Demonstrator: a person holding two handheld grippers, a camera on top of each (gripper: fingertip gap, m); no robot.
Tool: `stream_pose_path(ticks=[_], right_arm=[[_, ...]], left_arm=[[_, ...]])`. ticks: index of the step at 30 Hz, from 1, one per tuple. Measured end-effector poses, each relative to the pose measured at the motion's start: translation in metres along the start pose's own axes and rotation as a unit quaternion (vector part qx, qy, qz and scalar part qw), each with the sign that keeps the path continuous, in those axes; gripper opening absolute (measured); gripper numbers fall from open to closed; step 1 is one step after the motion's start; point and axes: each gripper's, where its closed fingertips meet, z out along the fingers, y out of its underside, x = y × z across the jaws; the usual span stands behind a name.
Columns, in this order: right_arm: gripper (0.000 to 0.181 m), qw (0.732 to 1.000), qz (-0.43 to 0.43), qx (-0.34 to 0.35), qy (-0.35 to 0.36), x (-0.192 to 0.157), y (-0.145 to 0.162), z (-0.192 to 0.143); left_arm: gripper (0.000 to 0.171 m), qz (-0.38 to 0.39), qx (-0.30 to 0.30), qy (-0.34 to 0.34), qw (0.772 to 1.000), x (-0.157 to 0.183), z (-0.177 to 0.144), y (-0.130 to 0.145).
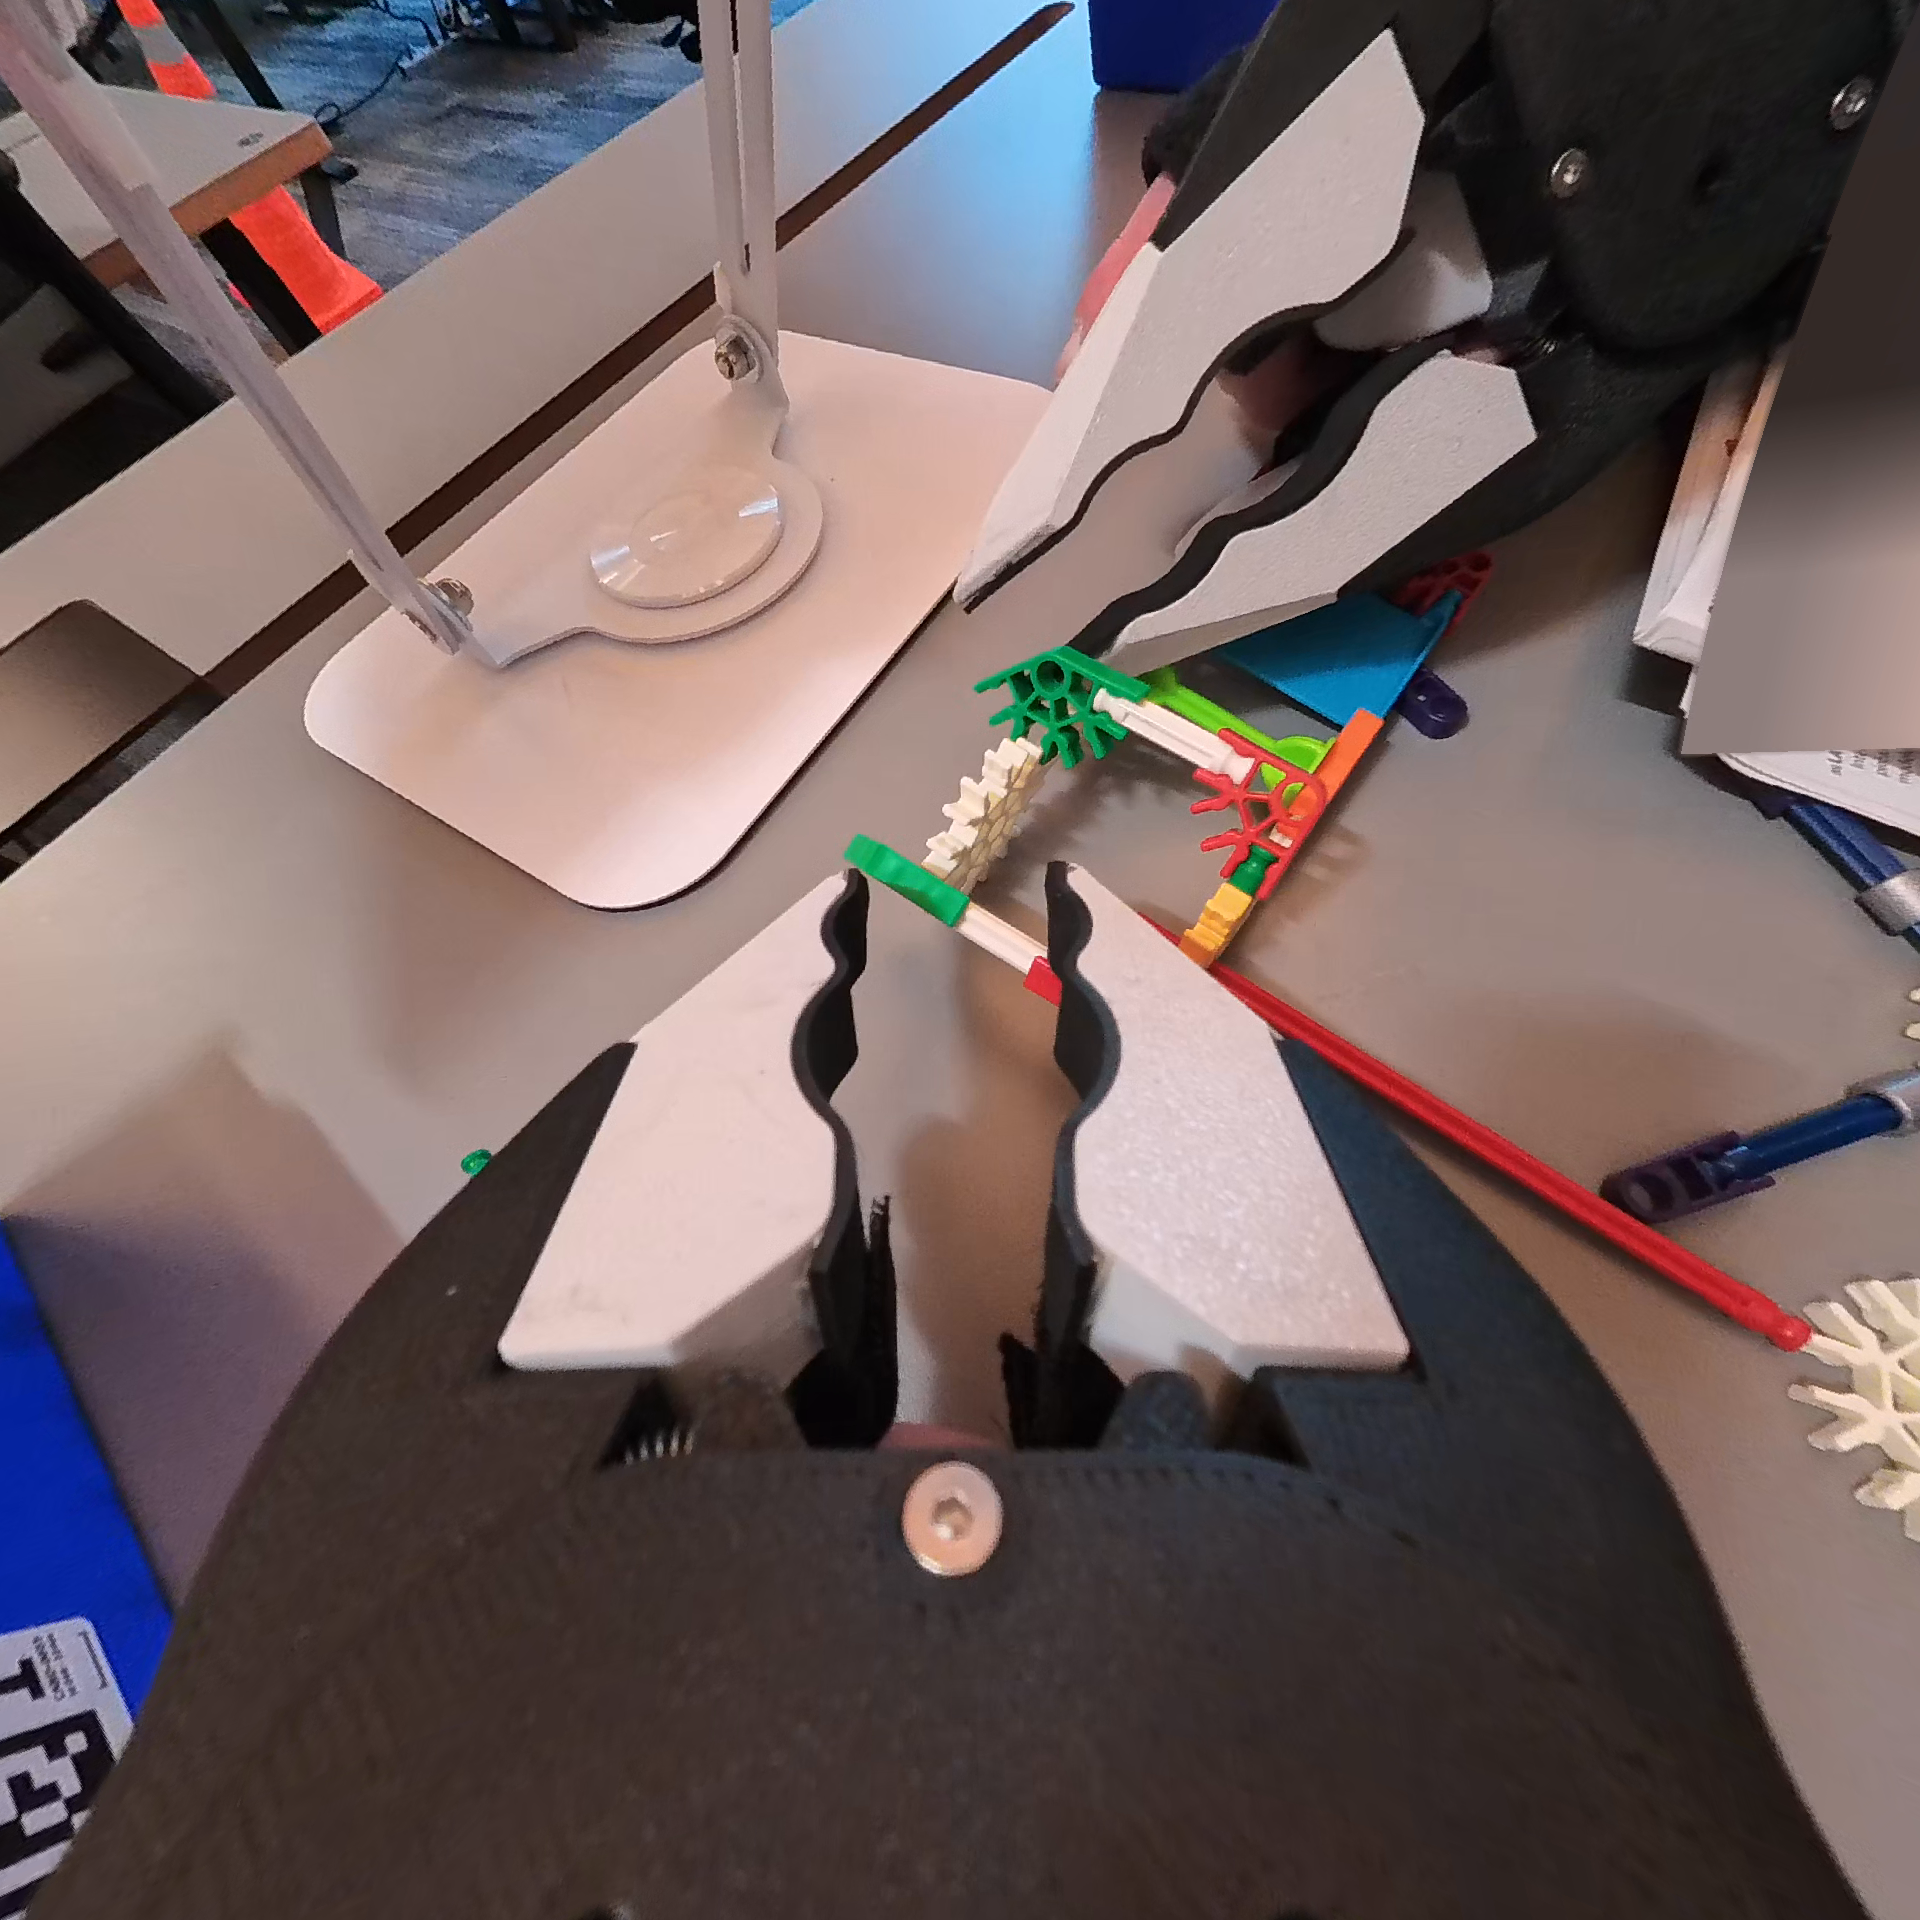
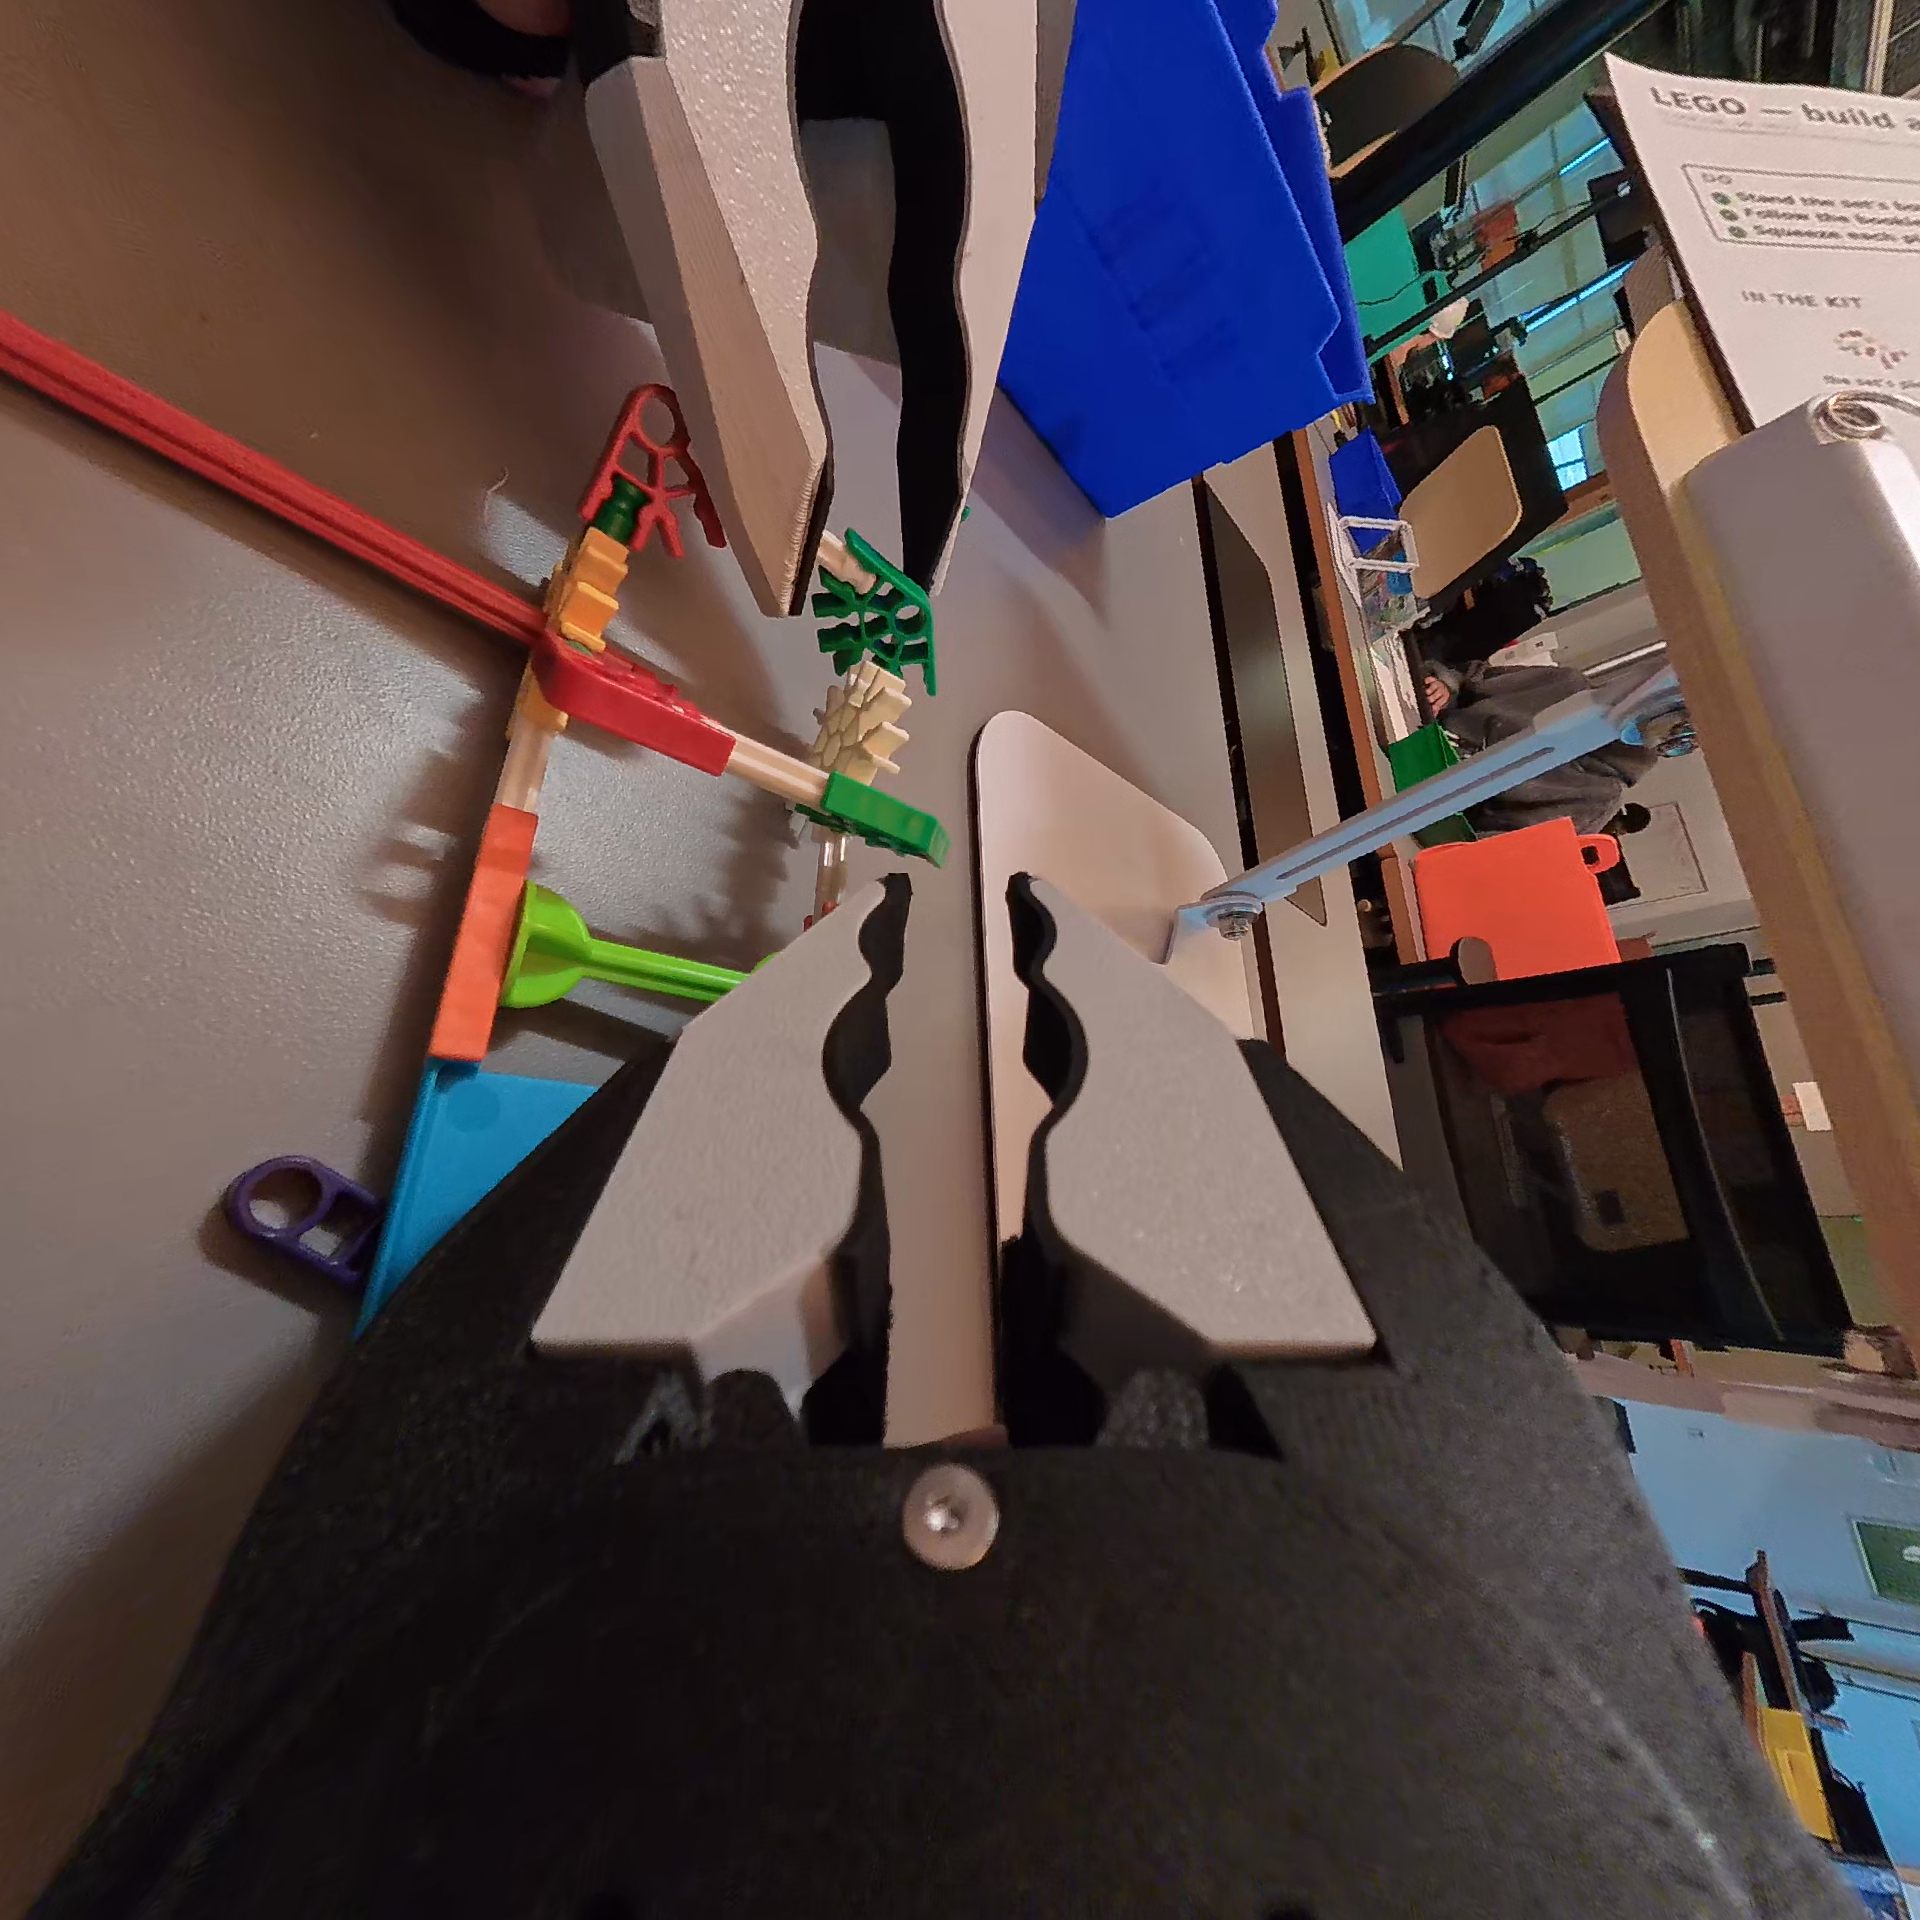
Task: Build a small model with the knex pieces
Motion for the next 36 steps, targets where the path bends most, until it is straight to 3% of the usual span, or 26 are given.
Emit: stream_pose_path(ticks=[17, 36], right_arm=[[0.019, 1.000, 0.003, 0.003, 0.007, 0.004, 0.000, -0.001], [0.020, 0.993, 0.108, 0.027, 0.025, 0.027, 0.008, -0.005]], left_arm=[[0.033, 0.000, -0.003, -0.001, 1.000, 0.000, 0.001, 0.001], [0.033, -0.017, -0.003, -0.011, 1.000, -0.007, 0.002, 0.001]])
